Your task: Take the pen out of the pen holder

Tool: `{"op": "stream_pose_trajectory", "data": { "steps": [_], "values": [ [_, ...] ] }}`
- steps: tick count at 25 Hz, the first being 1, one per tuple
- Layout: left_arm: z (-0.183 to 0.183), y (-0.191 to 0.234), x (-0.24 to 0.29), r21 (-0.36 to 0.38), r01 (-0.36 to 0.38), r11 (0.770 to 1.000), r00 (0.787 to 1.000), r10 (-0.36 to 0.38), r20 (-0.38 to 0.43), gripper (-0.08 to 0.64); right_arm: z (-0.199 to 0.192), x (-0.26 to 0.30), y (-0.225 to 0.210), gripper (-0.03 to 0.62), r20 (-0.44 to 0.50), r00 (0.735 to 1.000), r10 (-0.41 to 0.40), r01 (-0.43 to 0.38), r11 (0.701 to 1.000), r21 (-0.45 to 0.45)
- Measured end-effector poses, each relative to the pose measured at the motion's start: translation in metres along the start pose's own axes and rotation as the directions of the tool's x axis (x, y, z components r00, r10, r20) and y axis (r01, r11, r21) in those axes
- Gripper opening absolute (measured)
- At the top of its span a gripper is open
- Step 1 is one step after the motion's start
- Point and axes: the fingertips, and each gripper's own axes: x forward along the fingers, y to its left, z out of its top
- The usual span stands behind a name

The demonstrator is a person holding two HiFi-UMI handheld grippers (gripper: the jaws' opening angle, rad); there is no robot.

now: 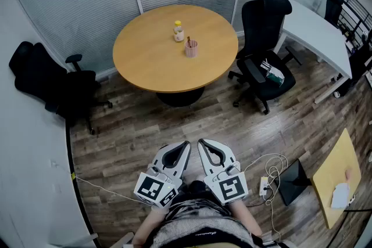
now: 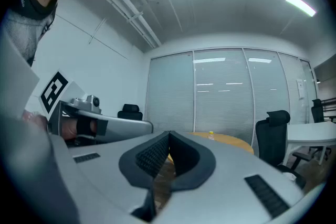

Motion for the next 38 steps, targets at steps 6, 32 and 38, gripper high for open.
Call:
{"op": "stream_pose_trajectory", "data": {
  "steps": [6, 32, 38],
  "values": [
    [-0.002, -0.007, 0.001, 0.007, -0.006, 1.0, 1.0, 0.006, -0.003, 0.004, -0.002, -0.009, -0.005, 0.023, 0.028, 1.0, 0.004, -0.006, 0.998, 0.061],
    [0.021, 0.13, 0.092, -0.023, 0.1, 0.995, 0.995, -0.1, -0.013, 0.005, -0.004, 0.142, -0.064, 0.023, -0.024, 0.995, -0.096, 0.095, 0.995, -0.04],
    [0.027, 0.175, 0.113, -0.019, 0.127, 0.992, 0.991, -0.128, -0.037, 0.004, -0.008, 0.192, -0.075, 0.023, -0.052, 0.993, -0.109, 0.107, 0.993, -0.05]
  ]
}}
